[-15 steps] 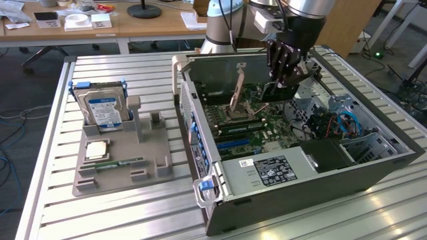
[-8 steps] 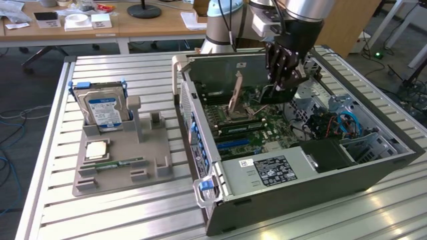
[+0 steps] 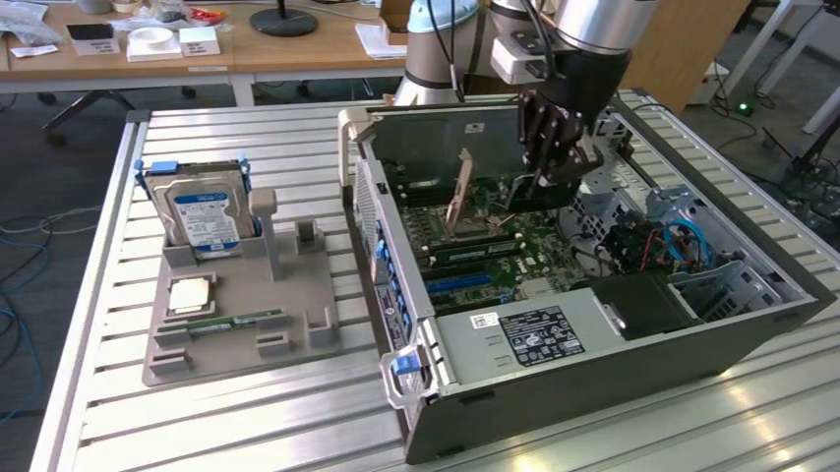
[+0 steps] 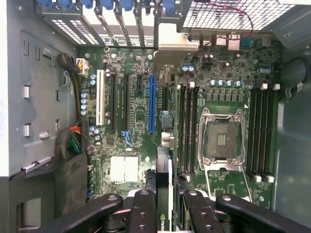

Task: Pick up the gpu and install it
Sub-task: 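Insert the gpu into the slot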

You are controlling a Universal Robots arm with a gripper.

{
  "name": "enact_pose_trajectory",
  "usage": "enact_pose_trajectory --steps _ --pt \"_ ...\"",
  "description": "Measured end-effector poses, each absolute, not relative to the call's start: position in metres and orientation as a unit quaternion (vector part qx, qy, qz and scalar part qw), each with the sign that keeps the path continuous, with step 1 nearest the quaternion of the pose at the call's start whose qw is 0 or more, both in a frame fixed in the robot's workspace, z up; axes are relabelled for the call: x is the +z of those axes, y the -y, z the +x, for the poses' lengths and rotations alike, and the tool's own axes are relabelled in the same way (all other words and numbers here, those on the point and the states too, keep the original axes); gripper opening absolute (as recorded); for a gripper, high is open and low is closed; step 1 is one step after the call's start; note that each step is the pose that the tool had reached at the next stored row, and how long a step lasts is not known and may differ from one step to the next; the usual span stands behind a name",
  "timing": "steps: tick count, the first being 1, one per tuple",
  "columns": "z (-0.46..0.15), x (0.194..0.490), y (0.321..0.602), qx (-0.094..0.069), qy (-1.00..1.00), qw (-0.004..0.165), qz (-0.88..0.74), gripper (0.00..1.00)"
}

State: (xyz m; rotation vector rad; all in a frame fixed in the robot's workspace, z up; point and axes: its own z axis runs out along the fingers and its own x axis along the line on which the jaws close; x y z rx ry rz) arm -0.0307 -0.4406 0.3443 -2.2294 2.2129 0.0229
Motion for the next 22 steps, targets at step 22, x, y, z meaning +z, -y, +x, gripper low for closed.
enact_pose_trajectory --steps 22 --pt "-0.041 0.325 0.448 0.004 -0.704 0.004 -0.710 0.26"
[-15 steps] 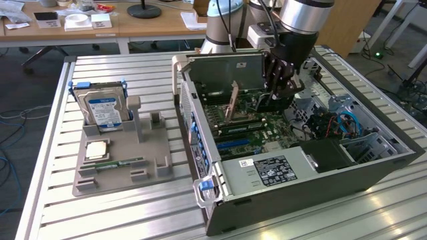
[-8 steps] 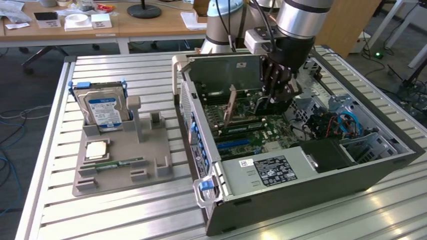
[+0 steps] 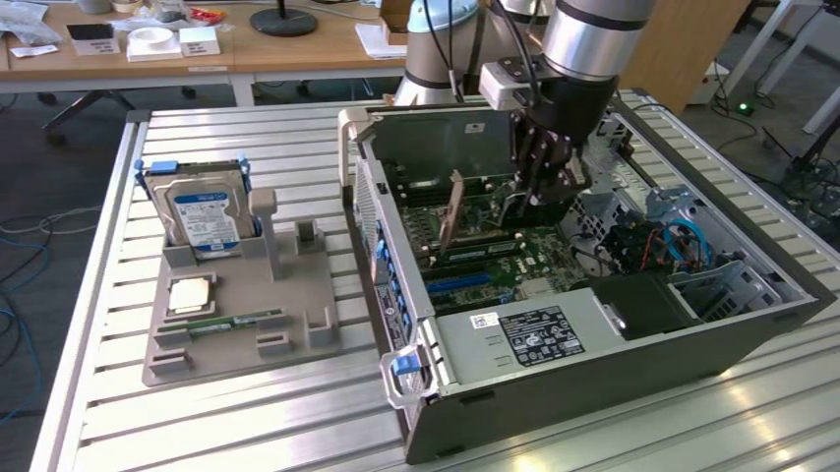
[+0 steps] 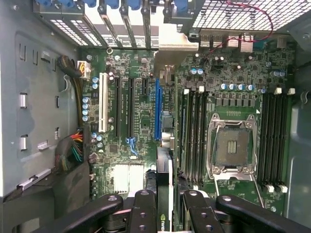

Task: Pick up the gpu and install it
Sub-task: 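Insert the gpu into the slot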

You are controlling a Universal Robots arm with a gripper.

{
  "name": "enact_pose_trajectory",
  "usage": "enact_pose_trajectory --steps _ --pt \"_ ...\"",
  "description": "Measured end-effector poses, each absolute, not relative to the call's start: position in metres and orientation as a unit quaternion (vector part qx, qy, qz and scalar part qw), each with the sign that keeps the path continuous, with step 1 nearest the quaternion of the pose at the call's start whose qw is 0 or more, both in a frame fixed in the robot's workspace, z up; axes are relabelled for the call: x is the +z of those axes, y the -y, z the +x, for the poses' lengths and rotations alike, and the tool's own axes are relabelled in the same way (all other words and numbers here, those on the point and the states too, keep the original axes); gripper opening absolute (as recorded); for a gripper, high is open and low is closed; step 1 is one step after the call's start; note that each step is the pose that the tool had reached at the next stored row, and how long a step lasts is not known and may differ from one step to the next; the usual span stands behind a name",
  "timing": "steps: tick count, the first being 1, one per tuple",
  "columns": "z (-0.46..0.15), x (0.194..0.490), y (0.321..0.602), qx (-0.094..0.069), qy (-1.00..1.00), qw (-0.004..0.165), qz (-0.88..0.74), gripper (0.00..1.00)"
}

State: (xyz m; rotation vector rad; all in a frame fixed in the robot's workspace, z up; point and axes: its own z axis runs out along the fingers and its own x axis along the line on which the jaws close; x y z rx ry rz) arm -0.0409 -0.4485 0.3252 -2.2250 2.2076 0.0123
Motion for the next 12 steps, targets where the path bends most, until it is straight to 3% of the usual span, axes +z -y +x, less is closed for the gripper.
enact_pose_trajectory --steps 12 --pt "-0.0418 0.3160 0.4485 0.003 -0.704 0.004 -0.710 0.26"
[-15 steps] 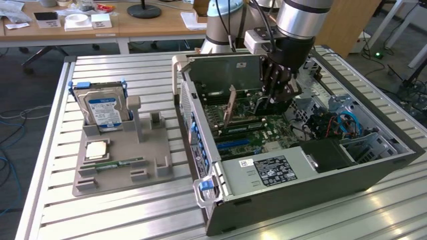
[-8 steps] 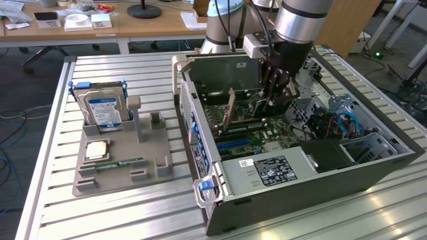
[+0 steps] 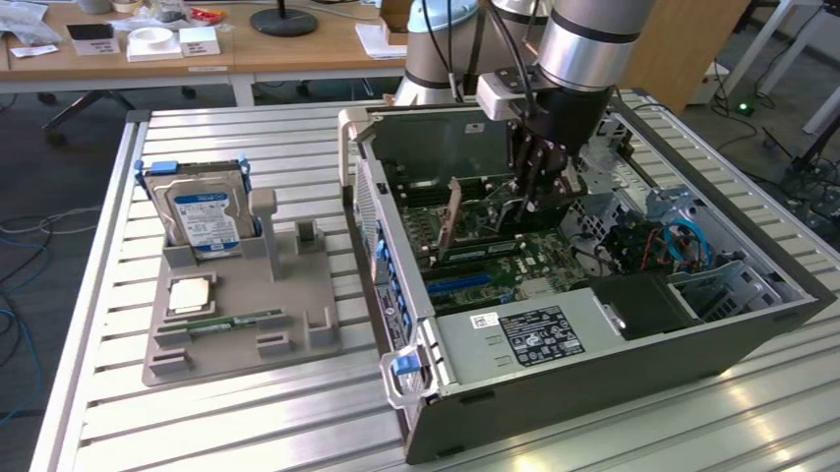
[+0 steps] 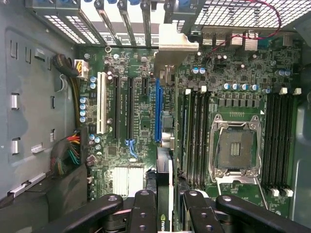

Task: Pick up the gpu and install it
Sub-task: 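Insert the gpu into the slot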

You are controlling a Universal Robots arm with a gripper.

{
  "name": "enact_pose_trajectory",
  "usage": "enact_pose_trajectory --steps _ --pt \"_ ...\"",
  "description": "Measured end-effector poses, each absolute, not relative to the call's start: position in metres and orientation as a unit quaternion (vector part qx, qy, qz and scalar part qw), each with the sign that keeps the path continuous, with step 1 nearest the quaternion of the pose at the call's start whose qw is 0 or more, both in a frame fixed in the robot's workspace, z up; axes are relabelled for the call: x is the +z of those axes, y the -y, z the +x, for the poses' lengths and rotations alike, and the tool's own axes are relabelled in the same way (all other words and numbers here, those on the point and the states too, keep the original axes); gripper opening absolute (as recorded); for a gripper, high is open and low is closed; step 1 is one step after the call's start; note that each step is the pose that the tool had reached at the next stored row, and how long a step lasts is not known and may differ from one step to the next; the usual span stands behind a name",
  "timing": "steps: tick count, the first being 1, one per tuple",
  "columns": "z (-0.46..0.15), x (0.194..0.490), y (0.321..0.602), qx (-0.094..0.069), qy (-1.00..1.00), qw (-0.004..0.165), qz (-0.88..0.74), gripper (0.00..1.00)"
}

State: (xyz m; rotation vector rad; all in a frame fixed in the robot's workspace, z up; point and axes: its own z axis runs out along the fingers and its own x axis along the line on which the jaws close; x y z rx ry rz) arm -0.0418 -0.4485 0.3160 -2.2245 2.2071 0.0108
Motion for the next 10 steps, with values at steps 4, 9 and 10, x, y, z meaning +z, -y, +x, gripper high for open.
enact_pose_trajectory --steps 4,9,10 --pt "-0.0421 0.3135 0.4485 0.004 -0.704 0.004 -0.710 0.26" --pt "-0.0425 0.3086 0.4485 0.003 -0.704 0.005 -0.710 0.26" --pt "-0.0426 0.3075 0.4485 0.003 -0.704 0.005 -0.710 0.26"
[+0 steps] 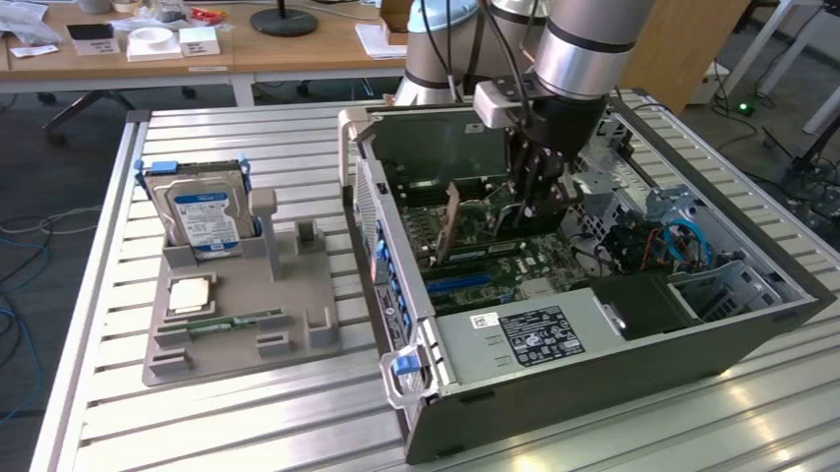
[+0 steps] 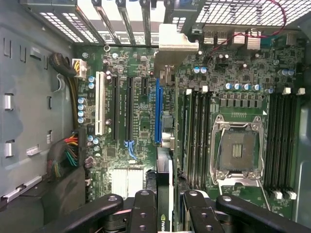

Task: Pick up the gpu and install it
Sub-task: 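Insert the gpu into the slot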

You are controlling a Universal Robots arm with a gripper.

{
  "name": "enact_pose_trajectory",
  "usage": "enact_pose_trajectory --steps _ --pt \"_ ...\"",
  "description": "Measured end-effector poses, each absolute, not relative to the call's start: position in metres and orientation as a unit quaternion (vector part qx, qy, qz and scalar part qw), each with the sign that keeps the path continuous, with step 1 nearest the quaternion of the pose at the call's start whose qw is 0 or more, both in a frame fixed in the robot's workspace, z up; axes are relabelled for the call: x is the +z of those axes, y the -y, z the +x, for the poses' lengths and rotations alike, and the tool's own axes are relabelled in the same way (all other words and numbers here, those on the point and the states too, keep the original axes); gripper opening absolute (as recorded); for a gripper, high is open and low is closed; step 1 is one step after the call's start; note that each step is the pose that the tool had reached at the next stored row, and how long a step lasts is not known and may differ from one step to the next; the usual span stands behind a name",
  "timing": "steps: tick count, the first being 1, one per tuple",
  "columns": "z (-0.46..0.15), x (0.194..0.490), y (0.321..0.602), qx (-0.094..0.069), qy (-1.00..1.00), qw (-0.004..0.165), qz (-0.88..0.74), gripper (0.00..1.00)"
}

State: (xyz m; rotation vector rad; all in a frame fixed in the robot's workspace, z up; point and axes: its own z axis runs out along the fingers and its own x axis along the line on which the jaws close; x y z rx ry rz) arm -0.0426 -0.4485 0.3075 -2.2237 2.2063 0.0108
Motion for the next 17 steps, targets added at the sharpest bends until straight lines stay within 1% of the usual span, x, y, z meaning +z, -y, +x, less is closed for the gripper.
enact_pose_trajectory --steps 17 --pt "-0.049 0.295 0.449 0.002 -0.704 0.006 -0.710 0.26"
